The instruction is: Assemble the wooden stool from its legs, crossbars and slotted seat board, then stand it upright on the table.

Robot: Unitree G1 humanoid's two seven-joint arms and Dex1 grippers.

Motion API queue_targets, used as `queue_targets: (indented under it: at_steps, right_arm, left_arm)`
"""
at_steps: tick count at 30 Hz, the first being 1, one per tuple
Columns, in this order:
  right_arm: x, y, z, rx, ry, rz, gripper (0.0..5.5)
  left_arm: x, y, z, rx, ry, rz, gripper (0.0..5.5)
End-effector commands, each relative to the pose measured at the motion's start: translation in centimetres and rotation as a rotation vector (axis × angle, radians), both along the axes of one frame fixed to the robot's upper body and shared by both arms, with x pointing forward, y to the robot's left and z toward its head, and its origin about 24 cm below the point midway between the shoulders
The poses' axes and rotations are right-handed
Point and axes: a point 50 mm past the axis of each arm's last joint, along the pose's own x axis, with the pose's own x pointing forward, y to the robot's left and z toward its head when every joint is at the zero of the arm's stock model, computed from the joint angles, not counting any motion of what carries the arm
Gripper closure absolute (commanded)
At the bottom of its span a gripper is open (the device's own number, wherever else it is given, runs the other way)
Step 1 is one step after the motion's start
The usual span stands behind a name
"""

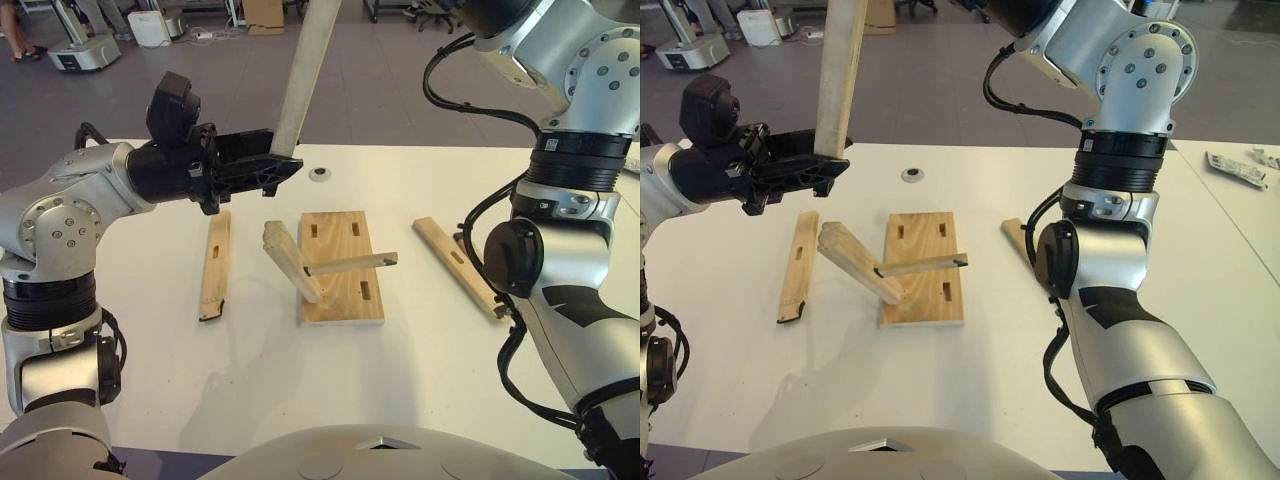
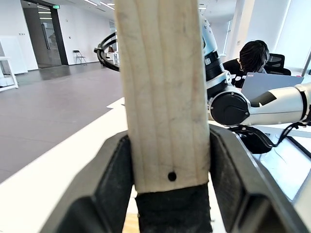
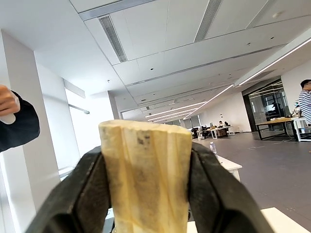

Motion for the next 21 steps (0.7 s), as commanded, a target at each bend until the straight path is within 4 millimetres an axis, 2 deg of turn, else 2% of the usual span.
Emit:
queue_targets:
  at_steps: [1, 3, 5, 7, 8, 9, 11, 14, 17, 19, 21]
  right_arm:
    - [2.5, -2.7, -0.8, 0.057, 0.092, -0.229, 3.41]
    - [3.6, -5.2, -1.6, 0.064, 0.098, -0.387, 3.41]
    - [4.1, -8.9, -3.2, 0.047, 0.101, -0.547, 3.41]
    - [3.4, -12.3, -6.0, -0.06, 0.067, -0.685, 3.41]
    - [2.7, -13.2, -7.8, -0.153, 0.035, -0.711, 3.41]
    - [1.8, -13.9, -9.4, -0.25, 0.019, -0.715, 3.41]
    - [0.3, -14.4, -11.5, -0.355, 0.005, -0.688, 3.41]
    - [-0.9, -14.3, -13.0, -0.335, -0.024, -0.62, 3.41]
    - [-2.1, -13.6, -14.0, -0.26, -0.081, -0.531, 3.41]
    - [-3.0, -13.5, -15.6, -0.312, -0.109, -0.499, 3.41]
    - [-3.8, -13.6, -18.8, -0.4, -0.11, -0.512, 3.41]
  left_arm:
    - [1.2, 3.5, 0.0, -0.036, -0.051, 0.233, 2.58]
    - [1.4, 6.5, -1.2, -0.031, -0.024, 0.386, 2.38]
    - [0.8, 8.8, -3.6, 0.072, 0.028, 0.499, 2.38]
    - [0.3, 10.5, -5.2, 0.036, 0.036, 0.666, 2.38]
    - [-0.3, 10.9, -6.4, 0.015, 0.036, 0.755, 2.38]
    - [-0.9, 10.8, -7.6, -0.014, 0.003, 0.841, 2.38]
    - [-2.1, 9.7, -9.8, -0.024, -0.027, 0.98, 2.38]
    - [-3.6, 7.0, -12.6, -0.142, 0.061, 0.968, 2.38]
    - [-4.5, 5.0, -14.6, -0.236, 0.132, 0.952, 2.38]
    - [-5.2, 4.1, -15.6, -0.268, 0.145, 0.973, 2.38]
    - [-5.9, 3.1, -16.6, -0.273, 0.162, 0.963, 2.38]
